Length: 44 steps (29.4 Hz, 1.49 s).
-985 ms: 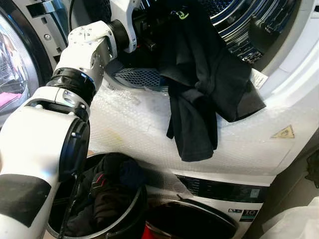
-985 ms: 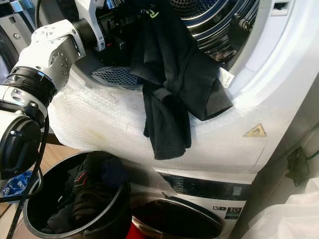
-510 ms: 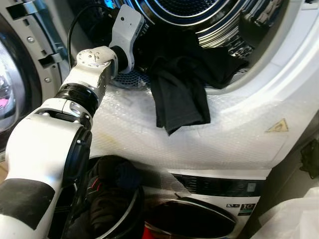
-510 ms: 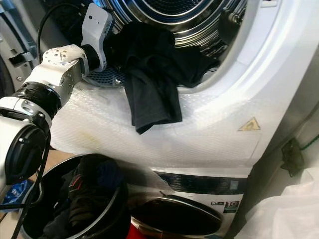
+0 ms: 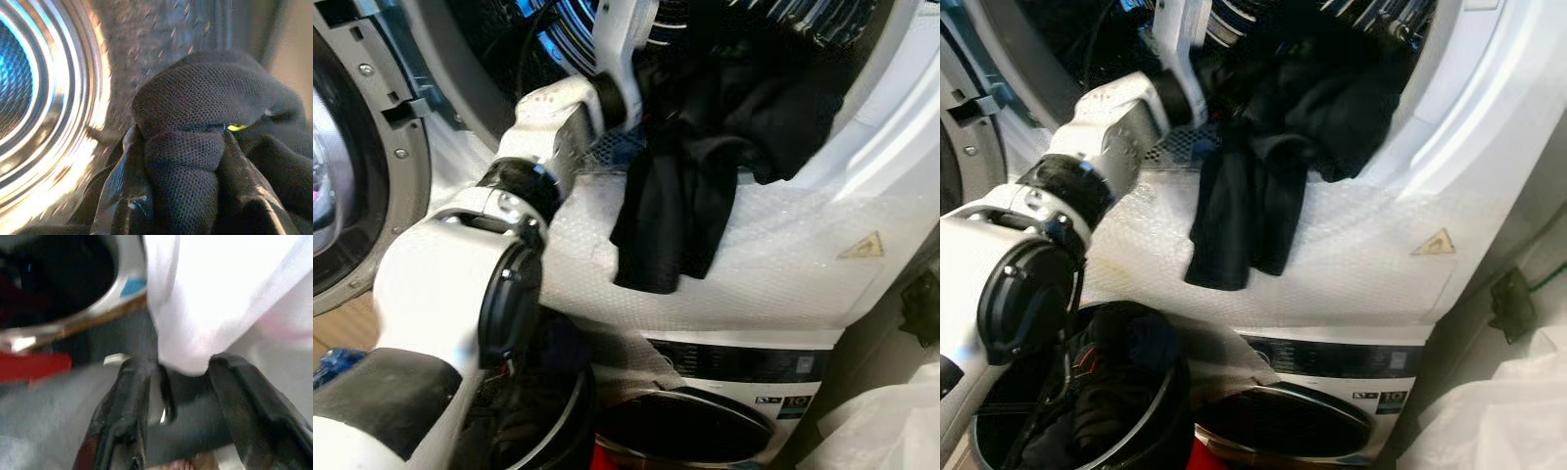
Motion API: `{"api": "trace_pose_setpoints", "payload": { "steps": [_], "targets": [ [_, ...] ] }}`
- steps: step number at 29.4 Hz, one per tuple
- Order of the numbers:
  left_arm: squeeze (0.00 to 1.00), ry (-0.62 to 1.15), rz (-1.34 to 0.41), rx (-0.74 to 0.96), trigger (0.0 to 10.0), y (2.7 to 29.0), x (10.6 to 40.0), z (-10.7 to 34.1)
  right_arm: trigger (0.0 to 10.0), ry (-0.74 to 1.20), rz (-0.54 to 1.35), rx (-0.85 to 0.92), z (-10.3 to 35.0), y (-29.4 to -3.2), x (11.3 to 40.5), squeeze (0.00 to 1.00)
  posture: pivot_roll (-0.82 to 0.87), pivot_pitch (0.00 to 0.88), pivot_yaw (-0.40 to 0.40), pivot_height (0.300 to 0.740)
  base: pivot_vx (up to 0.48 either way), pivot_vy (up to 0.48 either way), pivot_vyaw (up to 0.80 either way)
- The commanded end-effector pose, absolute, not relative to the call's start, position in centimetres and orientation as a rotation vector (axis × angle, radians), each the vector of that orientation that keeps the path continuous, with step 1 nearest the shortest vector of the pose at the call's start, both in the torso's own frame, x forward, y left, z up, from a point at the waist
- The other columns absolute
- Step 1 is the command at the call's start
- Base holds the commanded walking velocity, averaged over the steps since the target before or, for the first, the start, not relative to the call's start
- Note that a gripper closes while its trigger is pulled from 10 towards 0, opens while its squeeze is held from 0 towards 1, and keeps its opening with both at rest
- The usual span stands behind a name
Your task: Clothes washing
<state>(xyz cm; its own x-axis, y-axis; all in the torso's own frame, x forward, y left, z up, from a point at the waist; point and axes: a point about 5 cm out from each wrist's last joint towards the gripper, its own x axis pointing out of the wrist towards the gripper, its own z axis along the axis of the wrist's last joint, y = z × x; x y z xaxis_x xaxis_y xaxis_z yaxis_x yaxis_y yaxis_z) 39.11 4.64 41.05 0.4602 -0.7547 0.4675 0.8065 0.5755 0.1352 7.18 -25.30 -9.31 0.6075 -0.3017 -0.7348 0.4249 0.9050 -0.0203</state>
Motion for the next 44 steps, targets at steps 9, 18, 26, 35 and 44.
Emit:
{"api": "trace_pose_setpoints", "payload": {
  "steps": [9,18,26,35,44],
  "targets": [
    [0.0,-0.472,-0.883,-0.104,10.0,5.3,39.8,40.2,10.0,0.512,-0.144,0.196,-6.1,-23.5,16.1,0.0,-0.26,0.003,0.084,0.74,0.0,0.0,0.0],
    [0.72,-0.397,-0.744,-0.098,10.0,6.9,40.7,39.1,10.0,0.454,0.051,0.255,-5.5,-20.2,18.2,0.0,-0.25,0.001,0.079,0.74,0.0,0.0,0.0],
    [1.0,-0.326,-0.743,0.08,10.0,7.5,41.0,37.6,10.0,0.517,0.045,0.259,-6.3,-20.4,16.9,0.0,-0.22,0.017,0.083,0.74,0.0,0.0,0.0],
    [1.0,-0.389,-0.704,0.125,10.0,9.8,40.7,40.1,10.0,0.541,0.061,0.269,-6.6,-19.4,17.2,0.0,-0.2,0.021,0.089,0.74,0.0,0.0,0.0],
    [1.0,-0.426,-0.837,0.235,10.0,10.4,40.0,40.3,10.0,0.563,0.07,0.28,-6.8,-18.7,17.3,0.0,-0.16,0.031,0.086,0.74,0.0,0.0,0.0]
  ]
}}
